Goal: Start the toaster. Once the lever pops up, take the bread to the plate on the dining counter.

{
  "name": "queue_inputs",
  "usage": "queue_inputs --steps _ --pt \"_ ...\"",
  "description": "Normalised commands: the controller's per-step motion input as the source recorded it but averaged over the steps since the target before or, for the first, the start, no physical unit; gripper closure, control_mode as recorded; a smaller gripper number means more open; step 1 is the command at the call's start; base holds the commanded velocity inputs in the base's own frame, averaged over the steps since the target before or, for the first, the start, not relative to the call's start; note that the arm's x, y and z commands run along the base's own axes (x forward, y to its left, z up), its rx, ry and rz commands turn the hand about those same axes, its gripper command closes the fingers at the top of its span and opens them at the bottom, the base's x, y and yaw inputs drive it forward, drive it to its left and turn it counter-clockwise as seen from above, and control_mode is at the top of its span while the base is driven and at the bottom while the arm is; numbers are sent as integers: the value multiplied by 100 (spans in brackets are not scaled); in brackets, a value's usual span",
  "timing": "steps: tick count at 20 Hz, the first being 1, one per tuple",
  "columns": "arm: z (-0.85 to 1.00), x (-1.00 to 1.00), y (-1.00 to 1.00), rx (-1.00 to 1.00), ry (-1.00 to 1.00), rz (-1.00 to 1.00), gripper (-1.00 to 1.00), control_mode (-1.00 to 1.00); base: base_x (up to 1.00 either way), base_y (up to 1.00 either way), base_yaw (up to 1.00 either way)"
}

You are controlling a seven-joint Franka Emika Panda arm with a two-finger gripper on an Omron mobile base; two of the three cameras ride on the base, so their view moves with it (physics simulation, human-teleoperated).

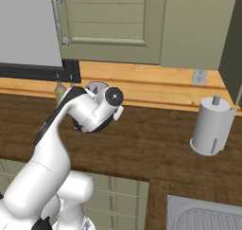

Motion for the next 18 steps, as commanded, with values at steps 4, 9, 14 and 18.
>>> queue_inputs --steps 4,9,14,18 --pt "0 0 0 0 0 0 -100 -100 0 0 0" --pt "0 0 0 0 0 0 -100 -100 0 0 0" --pt "0 0 0 0 0 0 -100 -100 0 0 0" --pt "0 0 0 0 0 0 -100 -100 0 0 0"
